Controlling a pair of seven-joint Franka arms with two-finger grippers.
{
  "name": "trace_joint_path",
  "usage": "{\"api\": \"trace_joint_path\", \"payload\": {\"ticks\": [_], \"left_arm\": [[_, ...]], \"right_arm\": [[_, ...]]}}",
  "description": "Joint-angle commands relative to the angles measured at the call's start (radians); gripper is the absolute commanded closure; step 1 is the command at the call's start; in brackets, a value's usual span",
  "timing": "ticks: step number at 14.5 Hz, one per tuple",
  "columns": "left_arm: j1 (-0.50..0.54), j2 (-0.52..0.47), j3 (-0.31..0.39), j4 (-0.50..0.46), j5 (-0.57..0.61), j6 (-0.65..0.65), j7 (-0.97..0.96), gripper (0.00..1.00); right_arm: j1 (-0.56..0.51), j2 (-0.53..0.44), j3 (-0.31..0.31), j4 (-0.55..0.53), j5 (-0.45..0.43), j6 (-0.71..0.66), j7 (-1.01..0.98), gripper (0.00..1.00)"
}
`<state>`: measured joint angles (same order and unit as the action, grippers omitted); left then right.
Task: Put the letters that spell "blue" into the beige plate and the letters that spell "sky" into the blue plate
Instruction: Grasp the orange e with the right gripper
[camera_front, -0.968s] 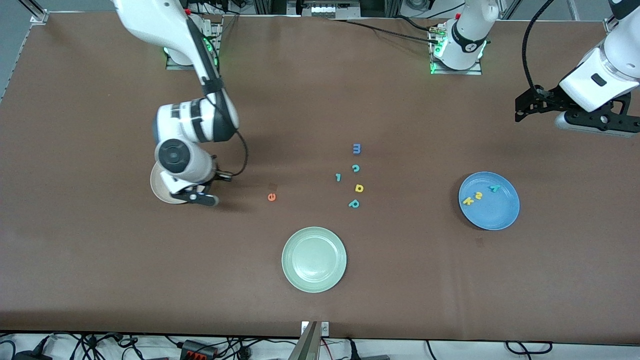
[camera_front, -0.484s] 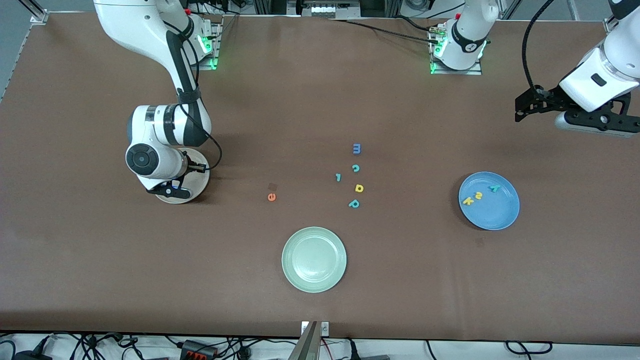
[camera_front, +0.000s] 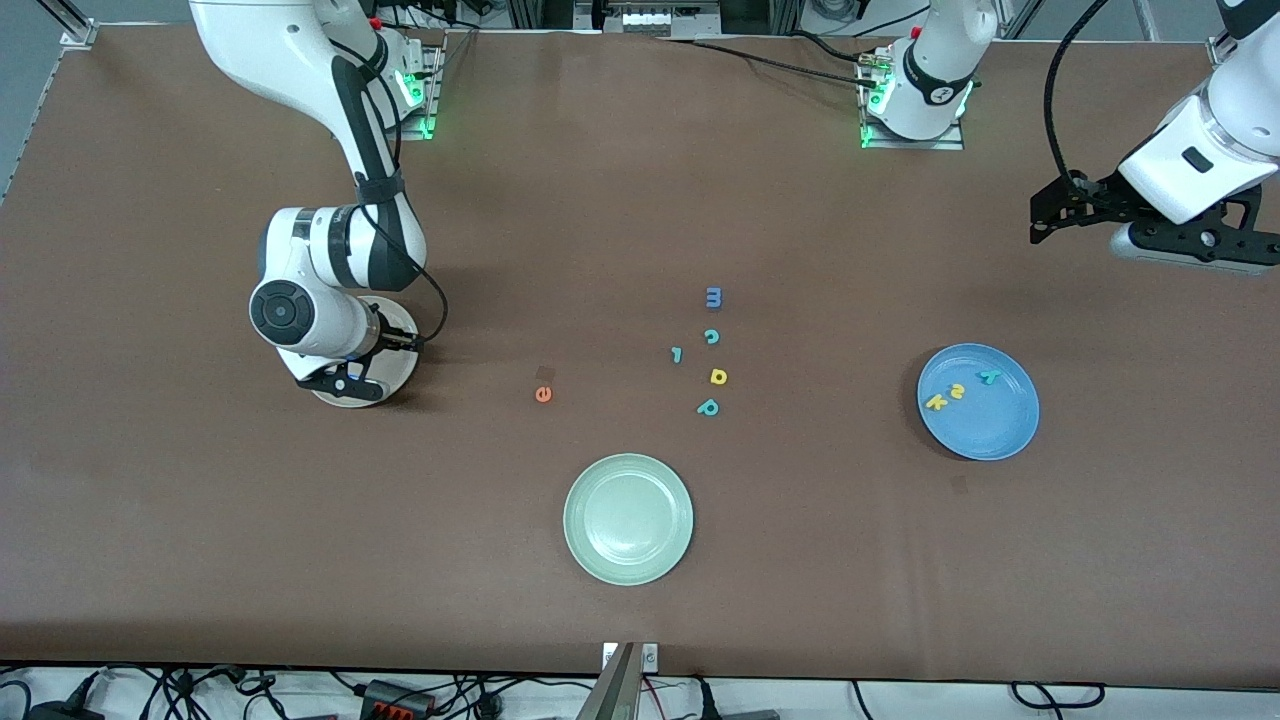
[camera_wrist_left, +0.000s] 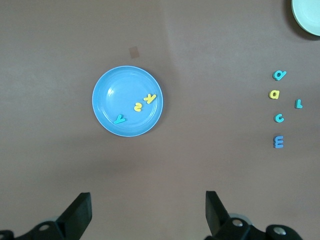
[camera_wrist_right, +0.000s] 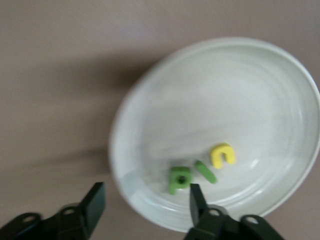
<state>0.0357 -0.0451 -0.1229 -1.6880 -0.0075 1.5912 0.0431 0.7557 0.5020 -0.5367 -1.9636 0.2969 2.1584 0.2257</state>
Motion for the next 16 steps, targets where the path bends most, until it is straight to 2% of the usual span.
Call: {"api": "trace_joint_path", "payload": {"ticks": [1,4,6,8,11,14,16], "left_arm": [[0.000,0.005,0.000,0.016,0.006,-0.008,0.014,0.00],[0.000,0.007,0.000,0.016,0.006,-0.007,0.014,0.00],[0.000,0.007,0.000,0.016,0.000,-0.007,0.012,0.00],[-0.002,0.007,0.000,0.016,0.000,-0.007,0.012,0.00],[0.000,0.007,0.000,0.016,0.000,-0.007,0.014,0.00],[0.003,0.007,0.000,0.016,0.000,-0.007,0.014,0.00],[0.003,0.007,0.000,0.016,0.000,-0.007,0.014,0.00]], "right_arm": [[0.016,0.032,0.056,0.127,0.025,0.011,0.064,0.00],[0.050,0.142,0.072,0.299,0.051,0.015,0.113,0.00],[0.065,0.185,0.092,0.336,0.086,0.027,0.121,0.00],[0.071,0.239,0.113,0.376,0.169,0.043,0.130,0.00],[0.088,0.308,0.115,0.437,0.173,0.064,0.126,0.00],[0.117,0.348,0.115,0.456,0.124,0.069,0.109,0.00],[0.123,0.369,0.116,0.472,0.125,0.089,0.126,0.09]]}}
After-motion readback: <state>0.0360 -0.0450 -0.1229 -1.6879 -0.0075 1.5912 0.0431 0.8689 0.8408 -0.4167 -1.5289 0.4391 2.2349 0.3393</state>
